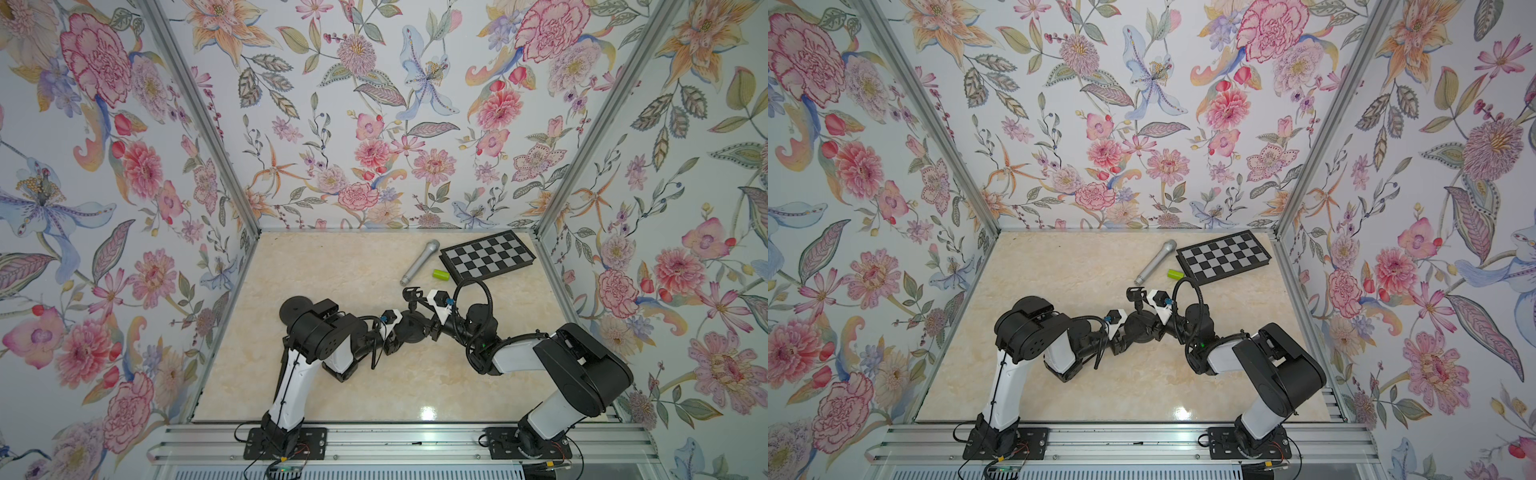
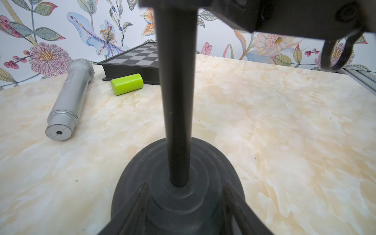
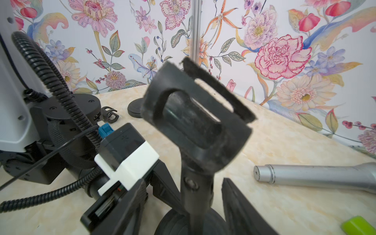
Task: Assemble a microphone stand
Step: Screw the microphone stand pole into the microphone stand base.
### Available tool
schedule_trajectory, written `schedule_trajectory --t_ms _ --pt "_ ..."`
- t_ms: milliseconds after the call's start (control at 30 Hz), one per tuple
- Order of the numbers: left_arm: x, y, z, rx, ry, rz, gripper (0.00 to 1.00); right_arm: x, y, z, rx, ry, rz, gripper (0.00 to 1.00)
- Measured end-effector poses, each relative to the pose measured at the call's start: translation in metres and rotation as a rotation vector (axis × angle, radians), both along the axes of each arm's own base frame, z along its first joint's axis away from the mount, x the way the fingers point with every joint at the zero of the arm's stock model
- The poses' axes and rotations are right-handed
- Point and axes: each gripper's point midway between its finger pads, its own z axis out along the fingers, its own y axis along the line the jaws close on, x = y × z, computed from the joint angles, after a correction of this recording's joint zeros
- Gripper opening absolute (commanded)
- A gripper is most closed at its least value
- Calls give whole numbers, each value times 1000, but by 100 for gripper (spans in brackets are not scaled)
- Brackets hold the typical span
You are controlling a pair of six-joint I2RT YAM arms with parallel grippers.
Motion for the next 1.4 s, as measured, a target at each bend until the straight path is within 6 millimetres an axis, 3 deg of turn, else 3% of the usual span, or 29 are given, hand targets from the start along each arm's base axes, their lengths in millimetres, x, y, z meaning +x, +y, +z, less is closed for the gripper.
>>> schedule_trajectory --t_ms 133,333,533,667,833,967,1000,1033,1100,1133,1167,1267,1400 --pt "1 0 0 0 -2 2 56 8 2 12 1 -12 54 58" --pt "1 1 -2 6 -1 9 56 17 10 15 1 -4 68 23" --pt "1 7 -4 17 6 37 56 16 10 9 13 -13 -46 11" --pt "4 9 -3 15 4 50 55 13 14 10 30 -41 -209 0" --pt "5 9 -3 11 13 58 54 15 11 8 84 -43 -564 0" --pt "5 10 -3 11 12 59 54 13 6 8 137 -74 -711 0" --pt "4 10 -4 14 14 60 54 12 6 8 145 -80 -718 5" --pt "3 9 -5 15 15 58 55 12 5 9 146 -86 -713 20" --pt "2 9 -5 18 10 56 55 10 5 8 144 -97 -661 67" --pt "3 9 -4 18 8 56 55 8 6 5 124 -101 -619 83" --pt "3 9 -4 18 7 57 55 5 6 -1 95 -100 -569 93" --pt "2 9 -5 19 9 57 55 0 -4 -14 16 -88 -415 93" --pt "2 10 -5 21 10 57 56 10 -13 -2 4 -73 -209 88"
